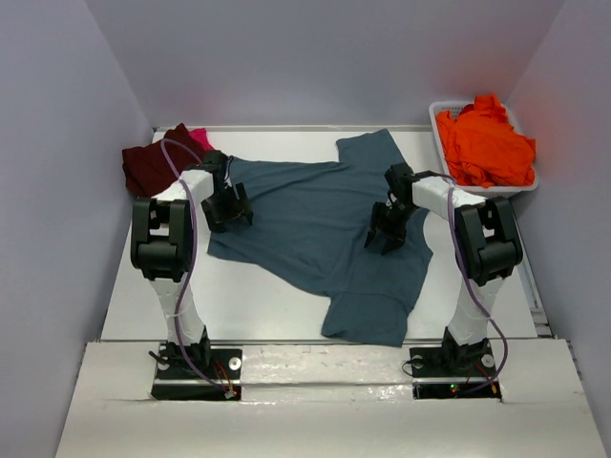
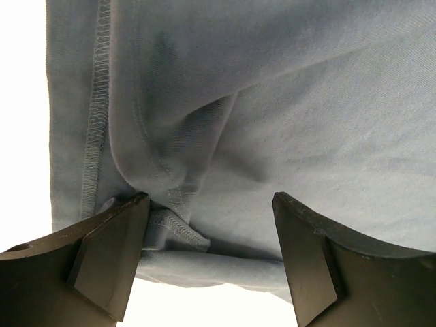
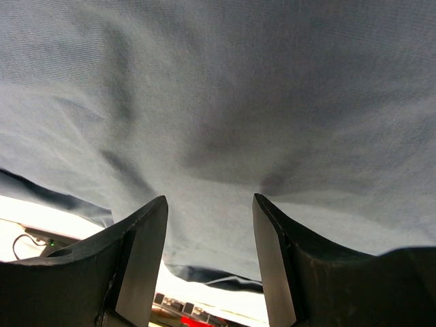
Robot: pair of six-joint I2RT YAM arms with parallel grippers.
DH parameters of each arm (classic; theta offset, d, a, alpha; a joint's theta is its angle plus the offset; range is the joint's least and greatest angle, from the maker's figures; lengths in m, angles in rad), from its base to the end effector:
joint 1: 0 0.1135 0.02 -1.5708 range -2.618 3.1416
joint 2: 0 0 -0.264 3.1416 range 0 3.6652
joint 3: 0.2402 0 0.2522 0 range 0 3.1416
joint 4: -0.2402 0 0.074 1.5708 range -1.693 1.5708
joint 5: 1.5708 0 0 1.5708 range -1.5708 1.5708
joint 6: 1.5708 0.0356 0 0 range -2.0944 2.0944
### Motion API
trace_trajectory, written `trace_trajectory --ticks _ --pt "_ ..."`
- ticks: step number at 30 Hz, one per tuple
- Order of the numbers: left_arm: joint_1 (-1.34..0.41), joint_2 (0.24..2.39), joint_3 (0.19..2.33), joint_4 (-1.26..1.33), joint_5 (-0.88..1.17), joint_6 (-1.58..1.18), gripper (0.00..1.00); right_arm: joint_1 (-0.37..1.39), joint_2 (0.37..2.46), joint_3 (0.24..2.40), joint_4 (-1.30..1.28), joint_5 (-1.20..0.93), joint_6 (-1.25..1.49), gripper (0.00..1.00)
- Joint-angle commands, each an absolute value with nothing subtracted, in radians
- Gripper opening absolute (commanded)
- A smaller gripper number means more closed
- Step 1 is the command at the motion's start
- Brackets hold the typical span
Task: Fold and stack the t-shirts
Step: Flatten the tshirt out
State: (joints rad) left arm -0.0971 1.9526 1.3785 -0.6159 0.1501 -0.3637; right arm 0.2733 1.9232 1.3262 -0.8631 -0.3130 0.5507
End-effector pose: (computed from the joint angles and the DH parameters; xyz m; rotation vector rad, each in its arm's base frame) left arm 0.3948 -0.0438 0.1745 -0.3303 2.7675 -0.3267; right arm 0.3431 0.1075 0.1660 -0.3985 -3.0487 -0.5127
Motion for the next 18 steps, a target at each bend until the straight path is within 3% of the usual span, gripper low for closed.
trace_trajectory --ticks 1,18 --pt "-0.077 1.931 1.35 -0.614 0.144 -0.356 0.86 0.273 1.902 1.312 -0.845 -0.291 0.563 0.59" --pt "0.032 1.876 1.407 -0.661 0.032 -0.357 0.86 0.213 1.908 1.269 -0.834 -0.282 0.545 0.59"
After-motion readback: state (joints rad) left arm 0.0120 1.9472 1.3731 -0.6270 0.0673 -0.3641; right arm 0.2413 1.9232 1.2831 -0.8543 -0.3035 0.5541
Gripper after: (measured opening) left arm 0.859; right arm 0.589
